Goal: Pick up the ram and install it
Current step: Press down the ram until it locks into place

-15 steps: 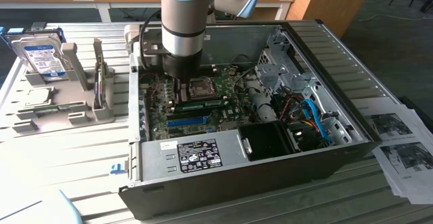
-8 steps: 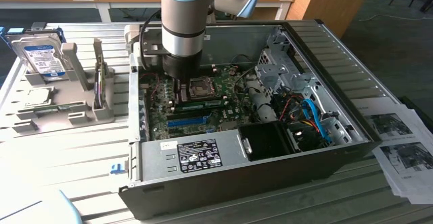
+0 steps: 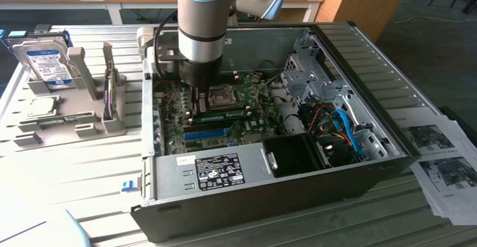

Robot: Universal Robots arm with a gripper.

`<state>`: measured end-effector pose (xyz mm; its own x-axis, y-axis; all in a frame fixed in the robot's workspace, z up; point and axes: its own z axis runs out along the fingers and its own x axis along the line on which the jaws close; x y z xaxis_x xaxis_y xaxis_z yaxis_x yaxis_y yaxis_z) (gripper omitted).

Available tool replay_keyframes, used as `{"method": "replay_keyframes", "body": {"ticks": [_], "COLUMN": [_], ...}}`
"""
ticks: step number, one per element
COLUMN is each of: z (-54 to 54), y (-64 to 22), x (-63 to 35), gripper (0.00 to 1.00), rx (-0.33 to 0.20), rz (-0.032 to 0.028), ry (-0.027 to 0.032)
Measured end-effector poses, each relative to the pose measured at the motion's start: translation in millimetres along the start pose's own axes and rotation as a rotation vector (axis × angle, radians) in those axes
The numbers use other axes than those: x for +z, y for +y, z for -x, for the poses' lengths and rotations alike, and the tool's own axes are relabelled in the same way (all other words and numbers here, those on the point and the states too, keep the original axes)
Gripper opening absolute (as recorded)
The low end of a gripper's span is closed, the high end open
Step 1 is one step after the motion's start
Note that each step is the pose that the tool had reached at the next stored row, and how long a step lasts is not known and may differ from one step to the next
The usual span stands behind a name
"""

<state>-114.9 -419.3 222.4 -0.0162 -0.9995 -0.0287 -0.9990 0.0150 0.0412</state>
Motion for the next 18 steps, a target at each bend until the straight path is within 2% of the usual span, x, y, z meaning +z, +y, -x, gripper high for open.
{"method": "replay_keyframes", "body": {"ticks": [8, 12, 18], "z": [0.2, 0.2, 0.6], "y": [0.0, 0.3, 0.8], "x": [-1.9, -7.5, -21.0], "gripper": [0.09, 0.09, 0.09], "rx": [0.0, 0.0, 0.0], "rz": [-0.0007, -0.0002, -0.0002], "ry": [-0.0007, 0.0, -0.0001]}}
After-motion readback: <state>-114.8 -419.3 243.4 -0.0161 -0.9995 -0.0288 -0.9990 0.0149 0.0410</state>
